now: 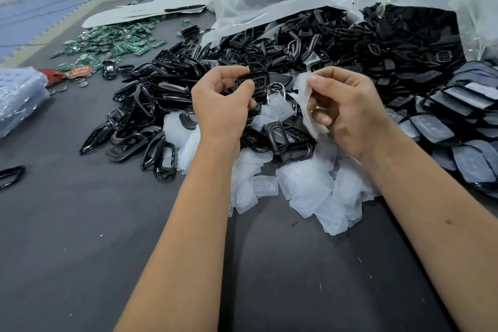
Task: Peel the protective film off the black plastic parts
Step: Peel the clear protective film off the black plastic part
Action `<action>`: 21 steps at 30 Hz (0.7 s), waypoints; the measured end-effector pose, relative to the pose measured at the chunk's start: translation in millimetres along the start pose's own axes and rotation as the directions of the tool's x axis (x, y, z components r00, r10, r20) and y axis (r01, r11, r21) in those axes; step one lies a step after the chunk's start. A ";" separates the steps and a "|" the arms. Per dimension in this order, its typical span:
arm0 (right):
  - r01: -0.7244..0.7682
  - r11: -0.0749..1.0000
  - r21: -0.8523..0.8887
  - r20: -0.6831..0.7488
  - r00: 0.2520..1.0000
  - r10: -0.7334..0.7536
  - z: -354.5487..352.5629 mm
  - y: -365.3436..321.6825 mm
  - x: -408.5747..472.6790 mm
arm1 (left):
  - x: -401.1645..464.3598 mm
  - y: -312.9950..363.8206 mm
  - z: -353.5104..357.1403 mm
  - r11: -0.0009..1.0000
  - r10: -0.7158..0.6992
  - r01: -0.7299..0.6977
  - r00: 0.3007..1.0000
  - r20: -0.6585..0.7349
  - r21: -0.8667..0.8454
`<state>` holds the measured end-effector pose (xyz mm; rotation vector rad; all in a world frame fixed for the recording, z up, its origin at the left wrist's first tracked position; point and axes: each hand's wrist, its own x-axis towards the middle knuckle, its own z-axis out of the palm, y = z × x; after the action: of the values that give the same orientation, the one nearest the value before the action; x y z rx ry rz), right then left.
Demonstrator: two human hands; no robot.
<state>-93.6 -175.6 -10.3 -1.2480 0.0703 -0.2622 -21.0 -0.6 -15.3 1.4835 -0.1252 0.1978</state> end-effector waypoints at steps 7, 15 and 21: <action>0.041 0.998 0.041 0.055 0.998 -0.043 0.3 -1.0 -1.0 | -5.2 3.7 8.7 0.991 -0.060 0.065 0.997 0.050 -0.114; -0.021 0.939 0.342 0.141 0.990 -0.030 -5.5 -5.3 1.5 | 1.2 18.0 -1.5 0.805 -0.148 0.145 0.988 0.042 -0.575; -0.046 0.946 -0.321 -0.221 0.975 -0.028 -0.4 12.8 9.6 | 0.6 20.0 -4.9 0.768 -0.141 0.149 0.988 0.062 -0.623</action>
<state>-82.3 -174.5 -21.6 -1.5420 0.3248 -0.3939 -24.8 5.8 4.0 0.8147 -0.0733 0.0106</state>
